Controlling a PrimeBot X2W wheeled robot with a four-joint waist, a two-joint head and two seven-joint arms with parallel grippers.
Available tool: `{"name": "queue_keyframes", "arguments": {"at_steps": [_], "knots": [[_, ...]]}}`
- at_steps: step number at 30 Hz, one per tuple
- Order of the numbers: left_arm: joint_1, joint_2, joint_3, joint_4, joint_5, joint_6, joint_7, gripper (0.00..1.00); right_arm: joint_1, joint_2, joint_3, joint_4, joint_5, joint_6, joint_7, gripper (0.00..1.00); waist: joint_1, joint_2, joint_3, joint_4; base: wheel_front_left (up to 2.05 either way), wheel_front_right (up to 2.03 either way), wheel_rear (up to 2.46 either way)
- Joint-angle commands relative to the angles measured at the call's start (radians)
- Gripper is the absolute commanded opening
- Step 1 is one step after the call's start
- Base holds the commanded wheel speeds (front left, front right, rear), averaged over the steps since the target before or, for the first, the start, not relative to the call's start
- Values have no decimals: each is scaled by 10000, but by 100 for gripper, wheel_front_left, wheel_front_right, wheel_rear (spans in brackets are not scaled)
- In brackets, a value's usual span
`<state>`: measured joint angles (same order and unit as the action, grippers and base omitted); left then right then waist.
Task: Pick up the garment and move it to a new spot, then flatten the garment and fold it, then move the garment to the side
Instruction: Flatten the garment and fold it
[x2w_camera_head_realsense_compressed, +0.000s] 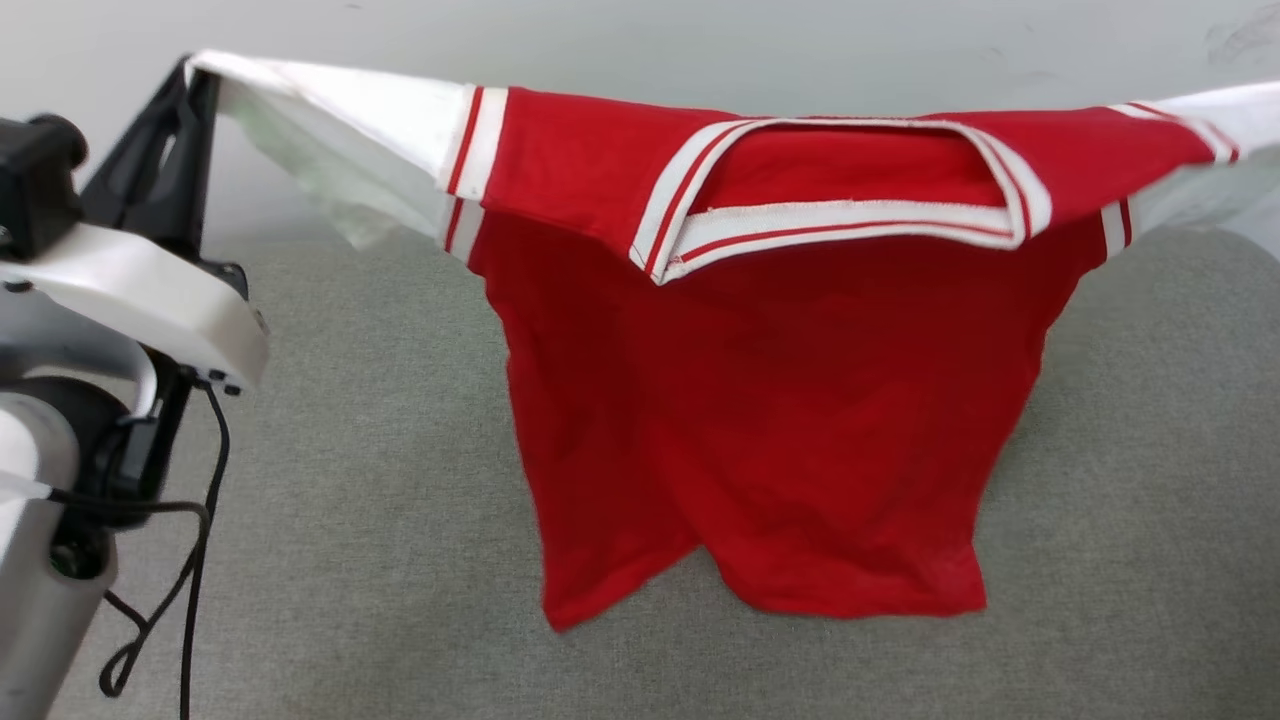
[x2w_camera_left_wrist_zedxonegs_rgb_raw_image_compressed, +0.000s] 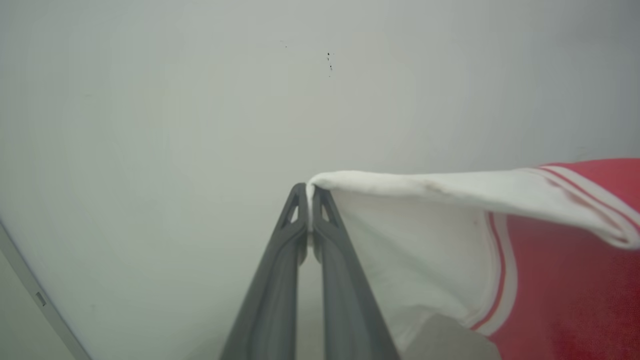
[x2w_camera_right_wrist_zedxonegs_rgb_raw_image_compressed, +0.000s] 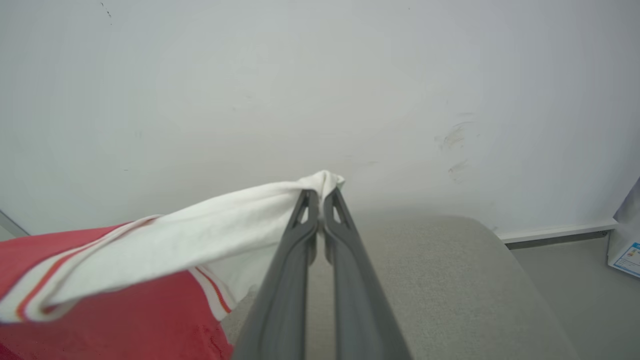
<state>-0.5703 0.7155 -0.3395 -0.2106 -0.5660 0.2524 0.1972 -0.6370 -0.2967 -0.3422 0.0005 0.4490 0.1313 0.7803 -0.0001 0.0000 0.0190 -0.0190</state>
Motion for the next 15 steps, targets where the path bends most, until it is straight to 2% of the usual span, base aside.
{"name": "queue_keyframes", "arguments": {"at_steps": [1,8,15], "knots": [[-158,26,97,-84,43,61,-67,0,-175,104,-37,-49,50,-11,35,0,1,0,-5,3,0,0,0],[-920,309,430,-324,99,72,106,0,-1063,162,-20,-303,-10,-11,-45,0,1,0,294,-3,0,0,0],[-2250,597,553,106,31,-357,461,0,-2505,180,141,142,-213,-11,-445,0,1,0,1317,-7,0,0,0]]}}
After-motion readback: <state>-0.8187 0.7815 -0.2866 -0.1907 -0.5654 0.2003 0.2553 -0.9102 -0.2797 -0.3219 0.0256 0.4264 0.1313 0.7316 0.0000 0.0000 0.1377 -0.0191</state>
